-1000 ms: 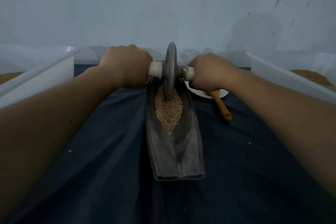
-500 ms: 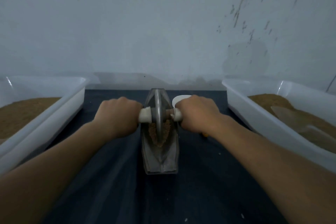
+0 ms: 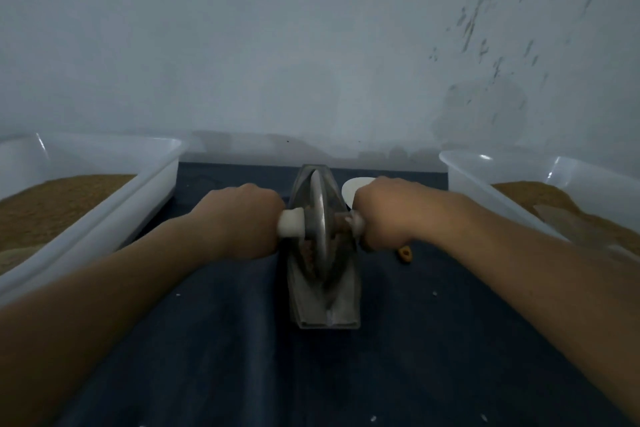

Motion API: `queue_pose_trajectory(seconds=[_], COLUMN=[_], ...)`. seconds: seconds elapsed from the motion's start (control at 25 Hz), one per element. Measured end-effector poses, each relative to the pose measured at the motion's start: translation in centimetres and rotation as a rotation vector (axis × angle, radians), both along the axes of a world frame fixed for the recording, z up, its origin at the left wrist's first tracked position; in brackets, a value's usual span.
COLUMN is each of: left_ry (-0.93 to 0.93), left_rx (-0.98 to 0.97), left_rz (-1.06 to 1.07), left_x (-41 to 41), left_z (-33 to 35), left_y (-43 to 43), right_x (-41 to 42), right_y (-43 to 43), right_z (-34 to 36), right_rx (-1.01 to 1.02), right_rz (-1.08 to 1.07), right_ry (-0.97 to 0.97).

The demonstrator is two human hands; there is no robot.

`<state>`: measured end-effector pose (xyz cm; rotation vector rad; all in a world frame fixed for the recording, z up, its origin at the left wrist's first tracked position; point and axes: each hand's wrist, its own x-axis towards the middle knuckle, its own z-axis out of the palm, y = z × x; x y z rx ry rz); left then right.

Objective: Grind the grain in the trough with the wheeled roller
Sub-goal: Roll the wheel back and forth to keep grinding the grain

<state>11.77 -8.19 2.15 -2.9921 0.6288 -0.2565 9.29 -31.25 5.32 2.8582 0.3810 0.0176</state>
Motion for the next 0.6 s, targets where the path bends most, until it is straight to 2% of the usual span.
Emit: queue_pose_trajectory(seconds=[0.12,0.32,0.52,0.6], left_ry=[-0.092,-0.153,-0.233,-0.188], left_rx=[-0.048,-0.115,-0.109,-0.083], left_rz=[0.042,0.036,0.049,0.061], left_x=[4.2,9.5,8.8,7.3], left_z=[-0.9,-1.7,-2.0,-1.6], left_y=[-0.8,-1.2,-1.2,-1.3], right_x=[4.9,10.4,10.2,8.5], right_y=[0.0,0.1,-0.2,-0.3], right_z=[-0.4,0.5,0.0,-0.4], right_rx=[0.056,-0.025,-0.021,-0.006], right_rz=[-0.012,-0.029,0.014,0.027], right_ry=[0.066,0.1,0.04,0.009])
